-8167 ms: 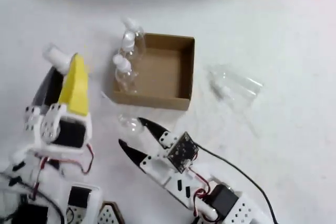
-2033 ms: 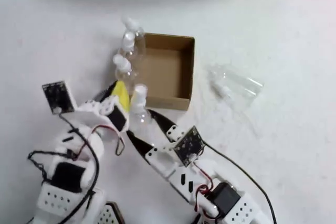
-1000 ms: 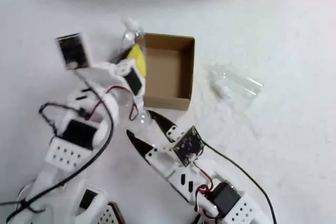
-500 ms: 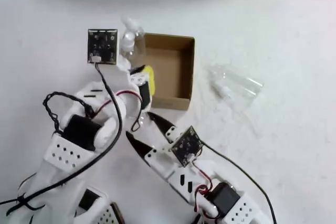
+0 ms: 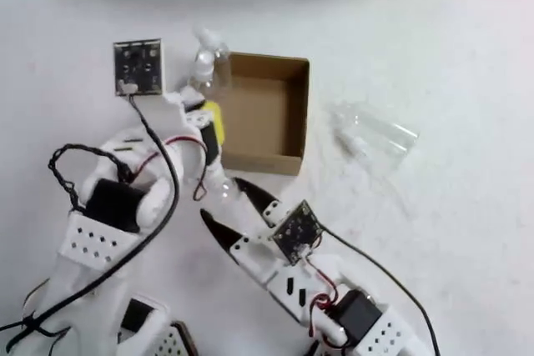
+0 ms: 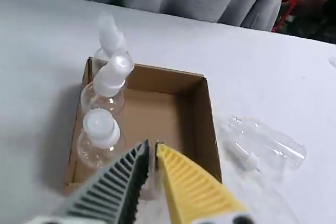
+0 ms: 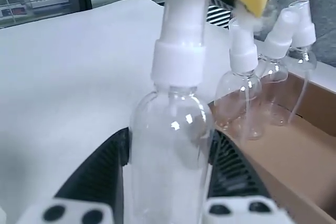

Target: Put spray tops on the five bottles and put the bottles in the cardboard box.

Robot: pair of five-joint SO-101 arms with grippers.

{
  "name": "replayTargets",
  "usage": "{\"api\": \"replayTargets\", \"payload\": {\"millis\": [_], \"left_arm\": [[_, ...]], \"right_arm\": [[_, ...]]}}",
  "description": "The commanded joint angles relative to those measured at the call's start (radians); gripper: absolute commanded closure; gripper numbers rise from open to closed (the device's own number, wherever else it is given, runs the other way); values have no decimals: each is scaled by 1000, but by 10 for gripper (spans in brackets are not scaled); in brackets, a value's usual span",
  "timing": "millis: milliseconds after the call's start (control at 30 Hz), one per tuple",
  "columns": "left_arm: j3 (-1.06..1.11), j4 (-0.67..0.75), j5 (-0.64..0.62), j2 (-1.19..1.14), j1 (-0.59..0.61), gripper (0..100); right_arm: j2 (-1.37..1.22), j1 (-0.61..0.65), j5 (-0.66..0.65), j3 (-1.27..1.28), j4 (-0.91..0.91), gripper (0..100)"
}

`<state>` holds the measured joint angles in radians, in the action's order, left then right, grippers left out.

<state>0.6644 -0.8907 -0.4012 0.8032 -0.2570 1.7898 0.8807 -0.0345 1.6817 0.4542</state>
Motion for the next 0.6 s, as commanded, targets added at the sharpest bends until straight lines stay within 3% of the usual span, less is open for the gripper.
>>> {"api": "replayTargets", "payload": {"millis": [0, 567], "left_arm": [[-34, 26, 12, -7, 12, 973], [-130, 25, 6, 45, -15, 969]], "right_arm": [[13, 4, 0, 9, -1, 984], [13, 2, 0, 9, -1, 984]]}}
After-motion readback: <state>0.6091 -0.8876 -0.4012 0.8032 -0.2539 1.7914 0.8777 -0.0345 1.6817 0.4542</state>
